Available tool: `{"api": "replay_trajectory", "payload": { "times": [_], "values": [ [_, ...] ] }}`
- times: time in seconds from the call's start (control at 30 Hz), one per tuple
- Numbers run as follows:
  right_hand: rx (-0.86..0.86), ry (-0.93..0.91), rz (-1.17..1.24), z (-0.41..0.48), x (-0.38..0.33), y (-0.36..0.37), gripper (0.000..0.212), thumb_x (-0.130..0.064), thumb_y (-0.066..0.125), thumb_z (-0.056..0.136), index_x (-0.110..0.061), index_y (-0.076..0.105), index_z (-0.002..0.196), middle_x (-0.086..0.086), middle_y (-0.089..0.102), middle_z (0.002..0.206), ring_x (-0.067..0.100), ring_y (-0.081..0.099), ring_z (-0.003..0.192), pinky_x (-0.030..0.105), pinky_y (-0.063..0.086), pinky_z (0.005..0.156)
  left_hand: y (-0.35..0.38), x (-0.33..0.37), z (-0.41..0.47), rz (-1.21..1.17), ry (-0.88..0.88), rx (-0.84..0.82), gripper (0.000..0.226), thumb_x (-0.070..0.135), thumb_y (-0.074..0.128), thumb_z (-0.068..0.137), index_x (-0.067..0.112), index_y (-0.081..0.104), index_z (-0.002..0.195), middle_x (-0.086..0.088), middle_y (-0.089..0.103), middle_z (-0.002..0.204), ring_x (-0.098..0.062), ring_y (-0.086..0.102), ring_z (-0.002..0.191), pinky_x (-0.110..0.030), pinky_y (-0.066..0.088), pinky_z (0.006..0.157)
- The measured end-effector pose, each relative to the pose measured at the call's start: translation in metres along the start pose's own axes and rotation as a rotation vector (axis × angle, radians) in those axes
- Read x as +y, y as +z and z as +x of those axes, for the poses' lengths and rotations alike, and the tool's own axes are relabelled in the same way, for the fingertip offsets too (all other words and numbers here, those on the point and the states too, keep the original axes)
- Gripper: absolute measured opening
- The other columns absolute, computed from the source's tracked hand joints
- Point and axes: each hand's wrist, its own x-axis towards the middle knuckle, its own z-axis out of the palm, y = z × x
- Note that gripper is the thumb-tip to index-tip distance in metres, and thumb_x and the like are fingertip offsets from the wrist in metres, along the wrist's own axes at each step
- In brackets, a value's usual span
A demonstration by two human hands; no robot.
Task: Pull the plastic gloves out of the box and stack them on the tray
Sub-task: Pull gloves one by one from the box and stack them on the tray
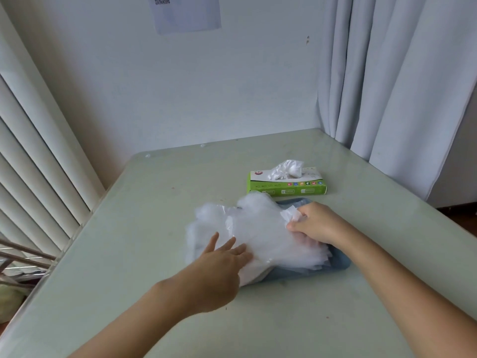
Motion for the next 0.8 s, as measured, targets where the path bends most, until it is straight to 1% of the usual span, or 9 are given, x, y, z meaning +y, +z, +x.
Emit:
{"api": "replay_trajectory", "payload": {
  "times": [0.07,0.13,0.27,0.37,0.47,0.6,0.67,0.73,0.8],
  "values": [
    [0.000,-0.004,-0.013,0.000,-0.001,0.002,0.019,-0.021,0.064,0.087,-0.012,0.060,0.070,-0.004,0.063,0.056,0.010,0.055,0.042,0.014,0.034,0.037,-0.014,-0.003,-0.006,-0.114,0.005,-0.025,0.047,0.029,0.024,0.103,0.023,0.028,0.150,0.001,0.013,0.160,-0.010,-0.006,0.147,-0.034,-0.017,0.115],
    [0.009,-0.004,-0.030,0.001,-0.001,0.004,0.021,-0.022,0.065,0.085,-0.013,0.061,0.067,-0.002,0.065,0.057,0.010,0.057,0.043,0.015,0.036,0.039,-0.025,-0.002,-0.003,-0.246,-0.013,0.036,0.054,0.048,0.017,0.100,0.026,0.042,0.143,0.001,0.022,0.158,-0.009,-0.002,0.147,-0.032,-0.015,0.116],
    [0.022,0.016,-0.057,-0.001,-0.003,0.002,0.029,-0.019,0.061,0.087,-0.012,0.054,0.060,0.001,0.062,0.054,0.015,0.059,0.049,0.020,0.041,0.046,-0.026,0.015,0.020,-0.246,0.010,0.181,0.056,0.044,0.015,0.102,0.012,0.051,0.130,-0.006,0.043,0.146,-0.016,0.019,0.143,-0.025,-0.002,0.114],
    [0.007,0.038,-0.042,-0.001,-0.004,0.000,0.030,-0.016,0.059,0.088,-0.011,0.050,0.060,0.002,0.059,0.047,0.017,0.060,0.049,0.021,0.042,0.047,-0.010,0.025,0.048,-0.183,0.031,0.109,0.047,0.029,0.023,0.105,0.004,0.035,0.143,-0.012,0.032,0.151,-0.023,0.020,0.142,-0.032,0.007,0.117],
    [0.042,0.035,-0.063,0.001,-0.003,-0.001,0.018,-0.014,0.062,0.083,-0.005,0.058,0.069,0.006,0.063,0.062,0.017,0.057,0.053,0.025,0.044,0.052,0.003,0.023,0.064,-0.106,0.009,0.042,0.052,0.020,0.027,0.103,0.004,0.013,0.151,-0.012,0.012,0.159,-0.026,0.010,0.147,-0.035,0.008,0.117],
    [0.124,-0.022,-0.231,0.002,0.000,-0.002,0.012,-0.016,0.063,0.084,-0.009,0.055,0.080,0.008,0.063,0.088,0.028,0.061,0.090,0.025,0.038,0.061,0.008,0.022,0.062,-0.137,-0.060,-0.043,0.058,0.029,0.024,0.104,0.012,-0.002,0.153,-0.006,-0.004,0.161,-0.025,-0.003,0.148,-0.043,0.003,0.119],
    [0.339,-0.141,-0.335,0.000,-0.001,0.000,0.025,-0.014,0.066,0.084,-0.006,0.055,0.105,0.012,0.055,0.114,0.032,0.052,0.109,0.031,0.039,0.082,0.008,0.024,0.060,-0.166,-0.083,-0.076,0.061,0.040,0.023,0.103,0.019,-0.006,0.153,0.000,-0.011,0.160,-0.024,-0.012,0.147,-0.049,-0.005,0.117],
    [0.518,-0.409,-0.228,-0.007,-0.012,0.007,0.032,0.000,0.066,0.081,-0.003,0.057,0.112,0.014,0.055,0.117,0.034,0.052,0.109,0.033,0.038,0.090,0.009,0.025,0.060,-0.187,-0.102,-0.086,0.064,0.048,0.022,0.101,0.024,-0.008,0.153,0.003,-0.015,0.160,-0.024,-0.016,0.146,-0.052,-0.010,0.115],
    [0.426,-0.538,-0.124,-0.017,-0.026,0.018,0.032,0.008,0.055,0.083,-0.007,0.063,0.109,0.008,0.062,0.111,0.026,0.058,0.105,0.021,0.039,0.084,0.012,0.025,0.063,-0.202,-0.105,-0.084,0.067,0.054,0.021,0.099,0.027,-0.011,0.152,0.004,-0.018,0.159,-0.024,-0.019,0.145,-0.054,-0.011,0.114]
  ]
}}
